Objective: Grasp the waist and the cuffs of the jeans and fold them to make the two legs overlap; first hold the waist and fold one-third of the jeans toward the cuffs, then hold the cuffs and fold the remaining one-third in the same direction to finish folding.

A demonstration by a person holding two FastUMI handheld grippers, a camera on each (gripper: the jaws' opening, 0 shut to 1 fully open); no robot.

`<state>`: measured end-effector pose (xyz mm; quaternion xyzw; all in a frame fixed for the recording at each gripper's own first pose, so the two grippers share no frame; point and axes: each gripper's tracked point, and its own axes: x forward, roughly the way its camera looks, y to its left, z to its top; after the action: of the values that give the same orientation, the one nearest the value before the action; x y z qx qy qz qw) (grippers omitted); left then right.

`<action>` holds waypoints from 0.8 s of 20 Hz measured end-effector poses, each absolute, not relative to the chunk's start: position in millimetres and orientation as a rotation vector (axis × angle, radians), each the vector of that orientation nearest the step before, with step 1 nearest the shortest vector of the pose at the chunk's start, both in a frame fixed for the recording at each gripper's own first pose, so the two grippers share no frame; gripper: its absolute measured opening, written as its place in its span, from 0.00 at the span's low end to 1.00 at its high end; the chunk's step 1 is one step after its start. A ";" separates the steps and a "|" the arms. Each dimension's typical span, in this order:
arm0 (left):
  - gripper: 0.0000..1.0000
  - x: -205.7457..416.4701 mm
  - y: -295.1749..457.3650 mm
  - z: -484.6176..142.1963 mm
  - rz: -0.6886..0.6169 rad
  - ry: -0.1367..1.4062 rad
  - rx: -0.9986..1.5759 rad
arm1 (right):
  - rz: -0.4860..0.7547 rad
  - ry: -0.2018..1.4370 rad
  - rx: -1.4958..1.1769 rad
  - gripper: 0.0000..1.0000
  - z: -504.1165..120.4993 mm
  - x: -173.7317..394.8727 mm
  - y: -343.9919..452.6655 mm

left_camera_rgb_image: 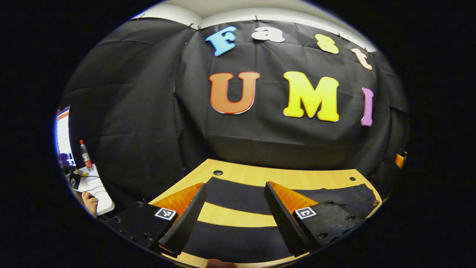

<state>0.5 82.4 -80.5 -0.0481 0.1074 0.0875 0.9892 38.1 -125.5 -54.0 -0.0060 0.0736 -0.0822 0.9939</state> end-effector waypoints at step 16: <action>0.99 -114.9 148.4 -264.7 0.417 0.680 -0.833 | -0.337 0.613 0.439 0.98 -218.6 -20.2 -233.2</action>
<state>-114.9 148.4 -264.7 -0.3939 0.3216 0.1969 0.8382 -20.2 -233.2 -218.6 0.2134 0.2977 -0.1637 0.9160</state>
